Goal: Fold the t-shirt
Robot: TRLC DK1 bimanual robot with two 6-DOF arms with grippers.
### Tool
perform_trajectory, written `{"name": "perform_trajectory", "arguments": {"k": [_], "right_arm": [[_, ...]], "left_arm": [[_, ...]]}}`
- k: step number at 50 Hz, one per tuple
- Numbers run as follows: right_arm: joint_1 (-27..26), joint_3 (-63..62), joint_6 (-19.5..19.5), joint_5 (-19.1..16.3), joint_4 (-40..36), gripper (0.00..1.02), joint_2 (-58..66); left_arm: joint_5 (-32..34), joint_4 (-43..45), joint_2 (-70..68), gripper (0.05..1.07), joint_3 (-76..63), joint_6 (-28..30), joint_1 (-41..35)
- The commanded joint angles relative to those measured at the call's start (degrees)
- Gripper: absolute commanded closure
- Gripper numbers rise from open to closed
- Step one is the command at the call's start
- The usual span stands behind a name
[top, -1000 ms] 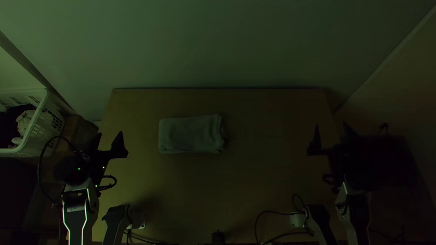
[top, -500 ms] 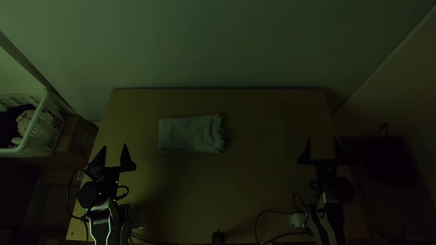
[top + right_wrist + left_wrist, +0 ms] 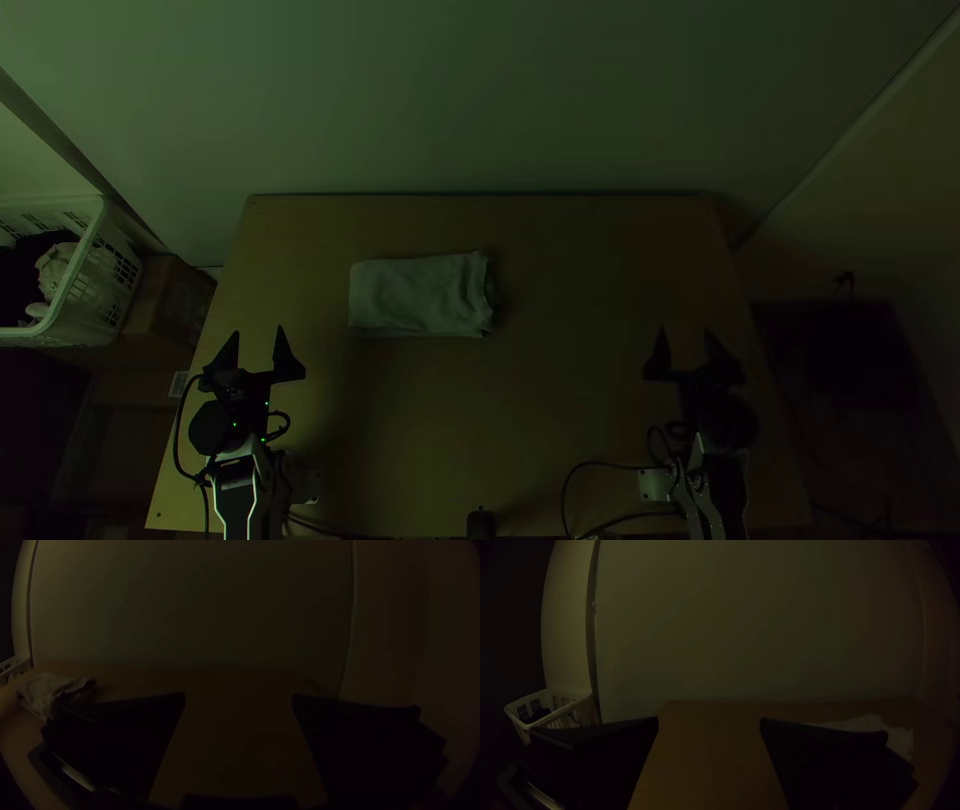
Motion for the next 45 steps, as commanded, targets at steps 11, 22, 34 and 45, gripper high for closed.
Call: {"name": "perform_trajectory", "arguments": {"k": [11,22,34,45], "right_arm": [[-1.72,-0.82,1.41,0.56,-1.04,0.04,-3.57],[-1.63,-0.82,1.41,0.56,-1.13,0.04,-3.57],[-1.63,-0.82,1.41,0.56,-1.13,0.04,-3.57],[-1.55,-0.82,1.41,0.56,-1.13,0.04,-3.57]], "left_arm": [[-0.06,-0.76,-0.25,0.10,-2.94,2.13,0.40],[-0.06,-0.76,-0.25,0.10,-2.94,2.13,0.40],[-0.15,-0.76,-0.25,0.10,-2.94,2.13,0.40],[-0.06,-0.76,-0.25,0.10,-2.94,2.13,0.40]]}}
